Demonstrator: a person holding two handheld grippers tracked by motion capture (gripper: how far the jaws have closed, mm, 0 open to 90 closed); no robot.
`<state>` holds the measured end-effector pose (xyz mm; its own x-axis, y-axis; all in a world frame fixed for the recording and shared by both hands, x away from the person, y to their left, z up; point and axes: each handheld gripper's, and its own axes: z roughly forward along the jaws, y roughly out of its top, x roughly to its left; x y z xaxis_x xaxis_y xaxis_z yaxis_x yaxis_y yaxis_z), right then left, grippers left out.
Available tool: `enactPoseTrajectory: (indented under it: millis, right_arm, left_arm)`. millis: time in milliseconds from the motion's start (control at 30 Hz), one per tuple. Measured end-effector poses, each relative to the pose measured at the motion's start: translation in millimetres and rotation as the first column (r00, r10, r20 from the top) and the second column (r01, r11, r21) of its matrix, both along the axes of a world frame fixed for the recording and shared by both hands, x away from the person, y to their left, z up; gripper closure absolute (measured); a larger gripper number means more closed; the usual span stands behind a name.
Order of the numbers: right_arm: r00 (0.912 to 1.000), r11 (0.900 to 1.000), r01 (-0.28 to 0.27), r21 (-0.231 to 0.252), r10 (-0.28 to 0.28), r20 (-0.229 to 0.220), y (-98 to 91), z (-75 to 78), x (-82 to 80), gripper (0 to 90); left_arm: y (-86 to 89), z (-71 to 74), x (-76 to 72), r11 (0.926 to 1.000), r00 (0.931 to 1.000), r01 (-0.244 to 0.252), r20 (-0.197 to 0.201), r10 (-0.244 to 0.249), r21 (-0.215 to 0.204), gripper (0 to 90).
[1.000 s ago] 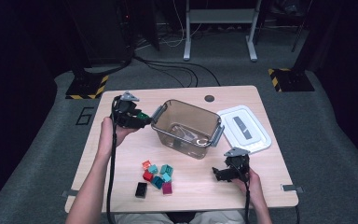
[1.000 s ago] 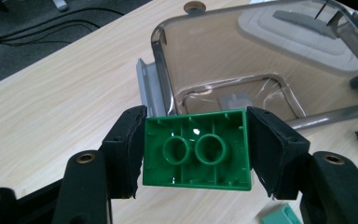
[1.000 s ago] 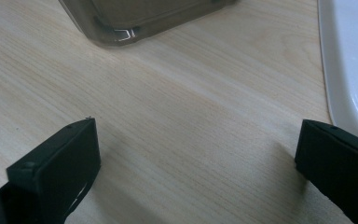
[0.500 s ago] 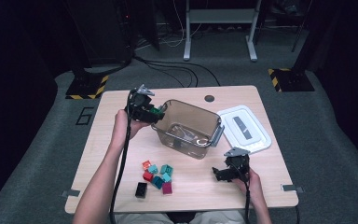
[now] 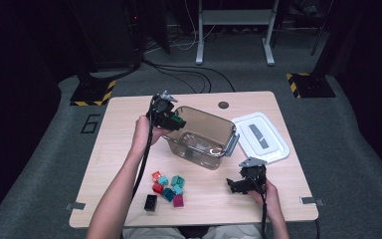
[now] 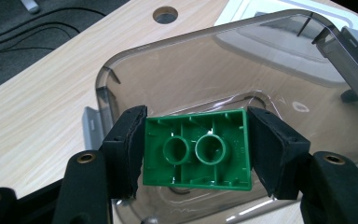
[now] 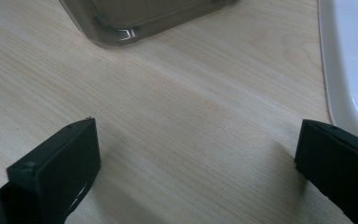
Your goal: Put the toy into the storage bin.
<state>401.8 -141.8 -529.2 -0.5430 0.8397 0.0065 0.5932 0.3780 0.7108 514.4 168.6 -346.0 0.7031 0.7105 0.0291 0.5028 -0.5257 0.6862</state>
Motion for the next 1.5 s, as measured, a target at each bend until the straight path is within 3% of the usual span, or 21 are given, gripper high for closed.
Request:
enactPoseTrajectory:
  millis: [467, 700, 767, 867, 1100, 1333, 1500]
  right_arm:
    - [1.0000, 1.0000, 0.000, 0.000, 0.000, 0.000, 0.0, 0.0, -0.1, 0.0]
    - [1.0000, 1.0000, 0.000, 0.000, 0.000, -0.001, 0.0, 0.0, -0.1, 0.0]
    - [1.0000, 1.0000, 0.000, 0.000, 0.000, 0.000, 0.0, 0.0, -0.2, 0.0]
    - [1.0000, 1.0000, 0.000, 0.000, 0.000, 0.000, 0.0, 0.0, -0.2, 0.0]
    - [1.0000, 0.9999, -0.009, -0.007, 0.009, 0.004, -0.9, -0.1, -0.1, 0.0]
    - [1.0000, 1.0000, -0.006, -0.008, 0.006, 0.004, -0.8, -0.1, -0.3, 0.0]
    - [1.0000, 1.0000, 0.000, -0.010, 0.000, 0.005, -0.8, -0.2, -1.0, 0.0]
  left_arm:
    - [-27.3, -27.3, 12.8, 0.9980, 0.9976, 0.023, -0.066, -0.019, 0.059, 40.2]
    - [-30.6, -37.0, 15.3, 0.9972, 0.9951, 0.032, -0.095, -0.026, 0.067, 39.6]
    - [-29.8, -37.7, 15.5, 0.9977, 0.9942, 0.030, -0.105, -0.023, 0.062, 35.7]
    - [-26.5, -35.0, 13.8, 0.9984, 0.9950, 0.017, -0.099, -0.011, 0.054, 25.9]
    - [-15.9, -24.0, 0.5, 0.9997, 0.9976, 0.010, -0.069, -0.008, 0.023, 16.3]
    - [8.3, -13.5, -25.2, 0.9999, 0.9996, 0.006, -0.026, -0.006, 0.010, 14.9]
    - [25.8, -12.1, -38.9, 0.9997, 0.9997, -0.025, -0.002, 0.025, 0.006, 11.2]
